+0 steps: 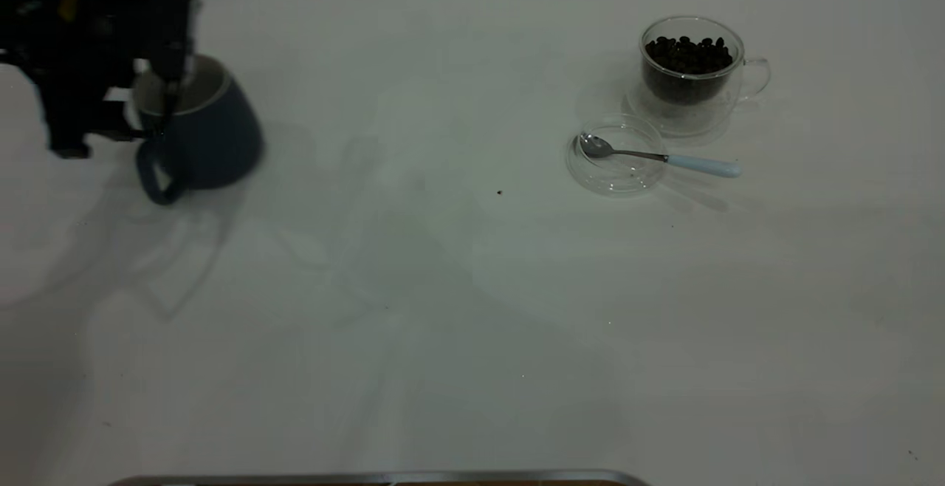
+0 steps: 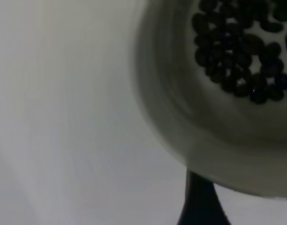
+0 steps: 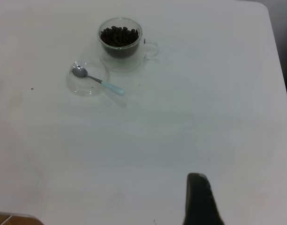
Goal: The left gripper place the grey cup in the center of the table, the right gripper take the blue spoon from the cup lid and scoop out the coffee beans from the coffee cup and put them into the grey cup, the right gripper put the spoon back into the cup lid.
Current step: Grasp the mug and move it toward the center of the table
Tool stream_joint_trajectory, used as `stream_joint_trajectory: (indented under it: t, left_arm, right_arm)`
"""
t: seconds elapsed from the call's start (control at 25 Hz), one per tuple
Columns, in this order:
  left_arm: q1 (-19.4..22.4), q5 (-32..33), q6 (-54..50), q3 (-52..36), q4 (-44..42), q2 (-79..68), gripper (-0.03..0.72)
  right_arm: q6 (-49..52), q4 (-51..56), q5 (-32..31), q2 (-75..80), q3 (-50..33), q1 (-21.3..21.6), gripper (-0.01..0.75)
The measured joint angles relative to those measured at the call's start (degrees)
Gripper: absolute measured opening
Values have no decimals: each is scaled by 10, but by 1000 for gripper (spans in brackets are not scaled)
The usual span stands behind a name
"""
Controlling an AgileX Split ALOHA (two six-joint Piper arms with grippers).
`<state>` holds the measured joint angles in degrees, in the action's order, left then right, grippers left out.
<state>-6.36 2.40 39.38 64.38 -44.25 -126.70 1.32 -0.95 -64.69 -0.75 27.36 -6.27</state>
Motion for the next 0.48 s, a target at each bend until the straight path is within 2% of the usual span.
stream_joint_trajectory:
  t: [0.24, 0.48]
  left_arm:
    - [-81, -24, -27, 0, 0, -3, 540]
    - [-144, -67, -90, 0, 1, -3, 540]
  right_arm:
    - [0, 0, 0, 0, 0, 0, 502]
    - [0, 0, 0, 0, 0, 0, 502]
